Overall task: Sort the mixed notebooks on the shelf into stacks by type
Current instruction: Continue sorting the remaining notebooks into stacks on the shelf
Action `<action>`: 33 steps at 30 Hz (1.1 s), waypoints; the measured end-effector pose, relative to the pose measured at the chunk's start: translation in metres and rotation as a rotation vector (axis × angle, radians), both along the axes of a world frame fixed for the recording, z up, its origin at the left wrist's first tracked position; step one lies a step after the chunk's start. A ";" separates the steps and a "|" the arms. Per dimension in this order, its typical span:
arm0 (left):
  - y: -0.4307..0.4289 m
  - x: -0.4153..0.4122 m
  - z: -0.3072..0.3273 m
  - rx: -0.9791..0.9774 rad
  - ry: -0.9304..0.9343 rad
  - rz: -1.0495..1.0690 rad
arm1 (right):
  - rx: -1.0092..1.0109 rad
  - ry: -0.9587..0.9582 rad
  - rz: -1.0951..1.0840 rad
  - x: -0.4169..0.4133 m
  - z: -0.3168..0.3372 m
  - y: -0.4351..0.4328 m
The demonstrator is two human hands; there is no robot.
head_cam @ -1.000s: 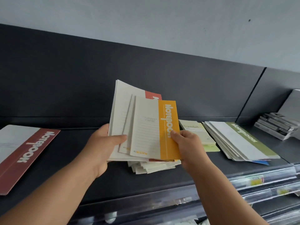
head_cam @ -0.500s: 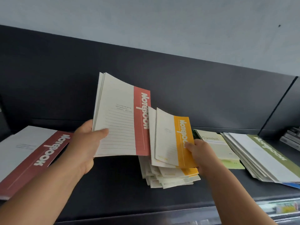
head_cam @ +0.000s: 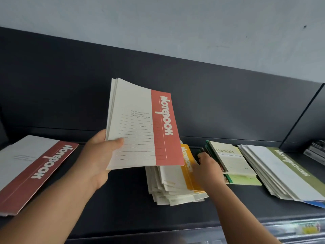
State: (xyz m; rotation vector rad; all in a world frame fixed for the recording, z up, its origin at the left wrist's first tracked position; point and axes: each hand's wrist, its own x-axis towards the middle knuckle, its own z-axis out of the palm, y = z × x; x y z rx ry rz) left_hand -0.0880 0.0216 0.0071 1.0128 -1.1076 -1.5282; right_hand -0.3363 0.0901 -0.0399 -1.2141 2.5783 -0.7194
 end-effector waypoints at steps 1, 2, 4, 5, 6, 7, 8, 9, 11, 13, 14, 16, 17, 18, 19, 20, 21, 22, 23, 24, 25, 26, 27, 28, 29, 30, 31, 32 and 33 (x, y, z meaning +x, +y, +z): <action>0.001 -0.004 -0.001 0.005 -0.002 -0.012 | -0.050 0.004 0.014 -0.001 0.001 0.002; 0.002 -0.008 -0.002 0.009 -0.003 -0.021 | -0.131 -0.009 0.027 -0.003 0.002 0.005; 0.004 -0.016 -0.003 0.012 -0.004 -0.044 | -0.380 -0.239 0.005 -0.006 0.007 0.012; 0.005 -0.021 -0.003 0.009 -0.005 -0.061 | -0.501 -0.432 -0.017 -0.005 0.014 0.017; 0.007 -0.025 -0.002 0.002 -0.005 -0.082 | -0.576 -0.610 -0.034 -0.005 0.021 0.023; 0.009 -0.031 -0.001 -0.008 -0.003 -0.105 | -0.602 -0.738 -0.039 -0.005 0.028 0.028; 0.012 -0.037 0.000 -0.020 -0.004 -0.127 | -0.598 -0.808 -0.030 -0.007 0.033 0.033; 0.015 -0.044 0.001 -0.035 -0.007 -0.148 | -0.582 -0.842 -0.011 -0.010 0.037 0.038; 0.023 -0.061 0.003 -0.066 -0.006 -0.195 | -0.574 -0.861 0.034 -0.020 0.040 0.048; 0.034 -0.082 0.004 -0.086 -0.010 -0.231 | -0.591 -0.852 0.044 -0.032 0.040 0.059; 0.039 -0.093 0.005 -0.090 -0.013 -0.247 | -0.606 -0.848 0.029 -0.040 0.039 0.065; 0.050 -0.118 0.005 -0.102 -0.031 -0.263 | -0.637 -0.851 -0.008 -0.058 0.039 0.078; 0.055 -0.131 0.005 -0.111 -0.041 -0.264 | -0.647 -0.852 -0.033 -0.068 0.039 0.085; 0.061 -0.145 0.004 -0.113 -0.045 -0.264 | -0.652 -0.848 -0.050 -0.080 0.038 0.092; 0.067 -0.160 0.004 -0.113 -0.046 -0.267 | -0.654 -0.842 -0.069 -0.094 0.037 0.099; 0.074 -0.176 0.004 -0.104 -0.047 -0.266 | -0.651 -0.827 -0.086 -0.108 0.035 0.106; 0.081 -0.194 0.004 -0.090 -0.046 -0.265 | -0.642 -0.808 -0.104 -0.125 0.033 0.115; 0.089 -0.212 0.003 -0.072 -0.044 -0.265 | -0.630 -0.788 -0.117 -0.144 0.030 0.123; 0.098 -0.231 0.001 -0.056 -0.044 -0.264 | -0.615 -0.777 -0.128 -0.162 0.027 0.133; 0.107 -0.250 -0.001 -0.045 -0.045 -0.259 | -0.605 -0.781 -0.133 -0.182 0.026 0.143; 0.117 -0.271 -0.003 -0.039 -0.044 -0.255 | -0.599 -0.795 -0.135 -0.202 0.026 0.153; 0.126 -0.291 -0.005 -0.035 -0.048 -0.253 | -0.596 -0.812 -0.138 -0.222 0.026 0.163; 0.136 -0.311 -0.007 -0.030 -0.057 -0.253 | -0.596 -0.829 -0.142 -0.242 0.027 0.174; 0.145 -0.331 -0.009 -0.024 -0.064 -0.252 | -0.601 -0.845 -0.140 -0.262 0.026 0.183; 0.153 -0.349 -0.012 -0.016 -0.067 -0.253 | -0.605 -0.862 -0.133 -0.280 0.025 0.192; 0.159 -0.367 -0.013 -0.009 -0.067 -0.250 | -0.608 -0.881 -0.127 -0.297 0.023 0.199; 0.164 -0.384 -0.015 -0.005 -0.070 -0.242 | -0.608 -0.899 -0.126 -0.314 0.022 0.206; 0.169 -0.399 -0.016 0.001 -0.073 -0.232 | -0.603 -0.906 -0.129 -0.329 0.020 0.211; 0.172 -0.412 -0.018 0.008 -0.074 -0.218 | -0.589 -0.899 -0.134 -0.343 0.018 0.215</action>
